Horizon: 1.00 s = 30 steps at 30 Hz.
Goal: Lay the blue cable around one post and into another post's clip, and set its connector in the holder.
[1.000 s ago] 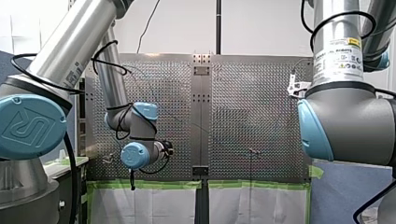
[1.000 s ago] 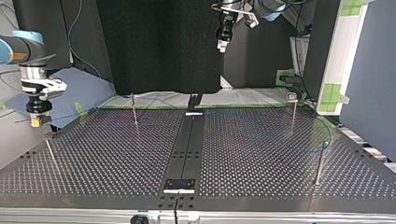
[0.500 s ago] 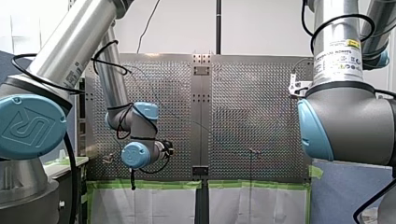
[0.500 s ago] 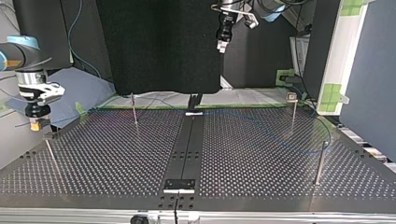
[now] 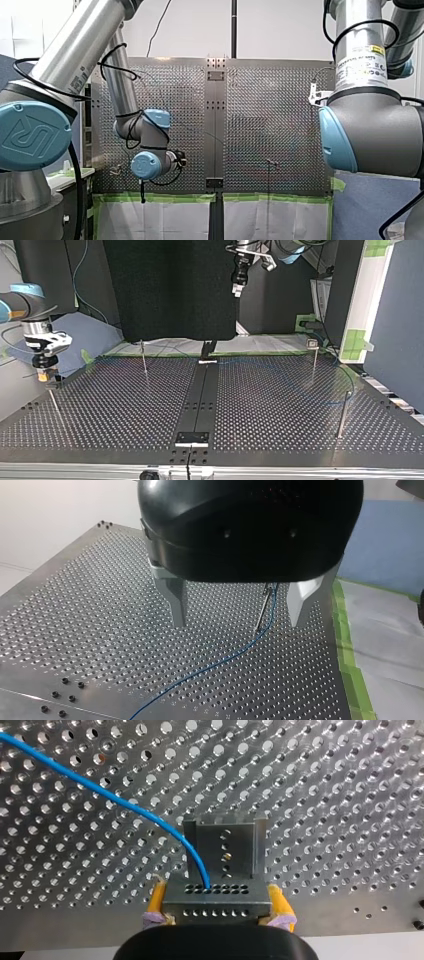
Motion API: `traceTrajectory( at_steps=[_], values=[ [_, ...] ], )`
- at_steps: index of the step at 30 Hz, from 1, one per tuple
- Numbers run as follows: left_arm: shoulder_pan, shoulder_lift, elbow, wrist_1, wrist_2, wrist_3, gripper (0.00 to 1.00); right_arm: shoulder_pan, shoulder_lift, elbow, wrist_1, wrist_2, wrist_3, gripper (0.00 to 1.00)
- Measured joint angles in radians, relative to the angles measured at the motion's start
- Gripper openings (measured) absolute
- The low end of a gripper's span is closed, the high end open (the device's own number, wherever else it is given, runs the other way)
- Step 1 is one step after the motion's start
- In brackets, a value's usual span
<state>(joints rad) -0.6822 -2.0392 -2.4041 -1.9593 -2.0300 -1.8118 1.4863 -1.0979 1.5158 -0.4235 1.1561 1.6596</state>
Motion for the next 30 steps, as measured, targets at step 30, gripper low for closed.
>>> traceTrajectory(
  at_steps=[30],
  values=[
    [0.001,0.000,0.008,-0.006,0.000,-0.004,0.99,0.028,0.011,-0.022,0.016,-0.025,-0.032,0.00]
  ],
)
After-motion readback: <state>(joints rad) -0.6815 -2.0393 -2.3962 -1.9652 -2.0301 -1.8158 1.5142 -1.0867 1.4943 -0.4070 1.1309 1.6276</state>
